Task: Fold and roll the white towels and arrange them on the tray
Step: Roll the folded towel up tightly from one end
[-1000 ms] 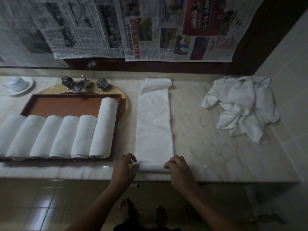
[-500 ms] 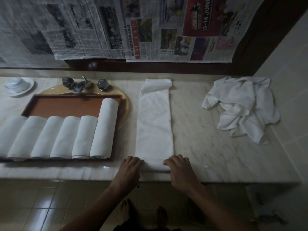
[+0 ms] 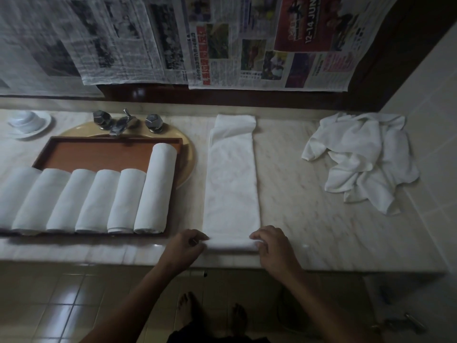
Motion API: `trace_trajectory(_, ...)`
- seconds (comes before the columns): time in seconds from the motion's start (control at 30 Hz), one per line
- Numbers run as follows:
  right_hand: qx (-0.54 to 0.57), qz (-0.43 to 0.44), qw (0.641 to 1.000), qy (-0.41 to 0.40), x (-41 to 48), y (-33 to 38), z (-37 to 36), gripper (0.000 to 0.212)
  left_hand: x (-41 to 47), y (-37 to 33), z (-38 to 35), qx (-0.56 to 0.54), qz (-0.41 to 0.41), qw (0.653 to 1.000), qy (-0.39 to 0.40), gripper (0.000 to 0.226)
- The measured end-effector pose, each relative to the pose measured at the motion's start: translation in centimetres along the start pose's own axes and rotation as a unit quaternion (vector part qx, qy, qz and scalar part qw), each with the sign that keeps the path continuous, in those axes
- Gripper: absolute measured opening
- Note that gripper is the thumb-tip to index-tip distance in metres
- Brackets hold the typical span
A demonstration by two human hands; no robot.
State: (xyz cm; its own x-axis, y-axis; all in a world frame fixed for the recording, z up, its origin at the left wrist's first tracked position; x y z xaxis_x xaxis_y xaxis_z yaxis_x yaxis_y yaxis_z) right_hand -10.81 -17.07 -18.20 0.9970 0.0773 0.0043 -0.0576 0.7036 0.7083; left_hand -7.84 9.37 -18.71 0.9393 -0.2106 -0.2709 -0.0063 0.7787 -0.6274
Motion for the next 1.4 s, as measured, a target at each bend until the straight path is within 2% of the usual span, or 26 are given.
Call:
trace_trajectory(0.1, -0.123, 0.069, 0.99, -0.026, -1.3, 2.1, -1.5, 0.045, 0.6, 0.1, 0.3, 0.011, 0.002, 1.0, 0.02, 0.021)
trace_trajectory(0.17, -0.154, 0.135, 0.978, -0.027, -2.6, 3.4, -2.8, 0.043, 0.8, -0.1, -0.1, 0.05, -0.006, 0.998, 0.029, 0.018)
trace_trajectory(0.23, -0.165, 0.162, 0.973, -0.019, -3.2, 3.3, -3.9, 0.039, 0.7, -0.3, -0.7, 0.084, -0.014, 0.996, 0.027, 0.018)
trace_trajectory(0.33, -0.169, 0.163, 0.972, -0.009, -3.4, 2.9, -4.5, 0.038, 0.0, -0.4, -0.5, 0.083, -0.022, 0.996, -0.018, 0.015)
trace_trajectory(0.43, -0.155, 0.157, 0.975, 0.002, -3.5, 3.1, -4.4, 0.037, -1.5, -2.1, -0.6, 0.116, -0.11, 0.982, -0.098, 0.016)
trace_trajectory(0.53, -0.151, 0.164, 0.974, 0.028, -3.7, 3.5, -4.2, 0.042, -3.2, -4.0, -3.5, 0.212, -0.217, 0.951, -0.067, 0.036)
trace_trajectory(0.6, -0.149, 0.165, 0.974, 0.05, -3.7, 3.5, -4.0, 0.052, -3.1, -3.7, -4.6, 0.248, -0.234, 0.939, -0.05, 0.048)
trace_trajectory(0.7, -0.154, 0.146, 0.972, 0.098, -3.3, 2.8, -4.1, 0.066, -2.5, -3.1, -4.7, 0.264, -0.246, 0.931, -0.051, 0.044)
trace_trajectory(0.77, -0.144, 0.122, 0.975, 0.117, -2.8, 2.8, -3.8, 0.063, -2.5, -3.2, -4.3, 0.263, -0.25, 0.931, -0.048, 0.043)
trace_trajectory(0.83, -0.104, 0.08, 0.985, 0.116, -2.3, 2.5, -2.9, 0.049, -2.4, -3.4, -3.3, 0.218, -0.227, 0.948, -0.051, 0.042)
trace_trajectory(0.93, -0.018, 0.021, 0.994, 0.108, -1.3, 1.5, -1.7, 0.027, -1.6, -2.6, -1.5, 0.096, -0.139, 0.985, -0.027, 0.032)
trace_trajectory(1.03, -0.022, 0.028, 0.995, 0.093, -0.4, 1.2, -1.5, 0.021, -0.5, -1.3, -0.1, -0.012, -0.046, 0.999, -0.027, 0.022)
trace_trajectory(1.13, -0.05, 0.055, 0.996, 0.042, 0.7, 1.3, -1.5, 0.024, 0.2, 0.1, 0.2, -0.067, 0.018, 0.998, -0.007, 0.017)
trace_trajectory(1.27, -0.116, 0.106, 0.987, -0.008, -0.4, 4.1, -2.1, 0.052, 1.1, 1.9, -0.1, -0.137, 0.101, 0.985, 0.023, 0.013)
trace_trajectory(1.33, -0.15, 0.154, 0.977, -0.012, -1.9, 5.2, -3.1, 0.05, 1.5, 1.8, -0.1, -0.132, 0.109, 0.985, 0.029, 0.014)
trace_trajectory(1.4, -0.182, 0.166, 0.969, 0.001, -2.7, 4.7, -4.1, 0.051, 1.4, 0.8, 0.3, -0.067, 0.082, 0.994, -0.001, 0.014)
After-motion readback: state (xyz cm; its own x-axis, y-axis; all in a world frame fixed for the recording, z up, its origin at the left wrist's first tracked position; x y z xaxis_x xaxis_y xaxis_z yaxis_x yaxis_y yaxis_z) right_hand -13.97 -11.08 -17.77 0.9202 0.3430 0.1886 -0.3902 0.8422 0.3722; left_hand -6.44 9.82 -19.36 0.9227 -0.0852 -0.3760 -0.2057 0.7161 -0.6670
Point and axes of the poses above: each hand's wrist, its own x-axis towards the middle knuckle, its own z-axis out of the back of the hand, y = z × x, the point moved 8 cm from there along x, towards the middle knuckle, and after that the axes turned 7 degrees about x, right-handed, at the moved point
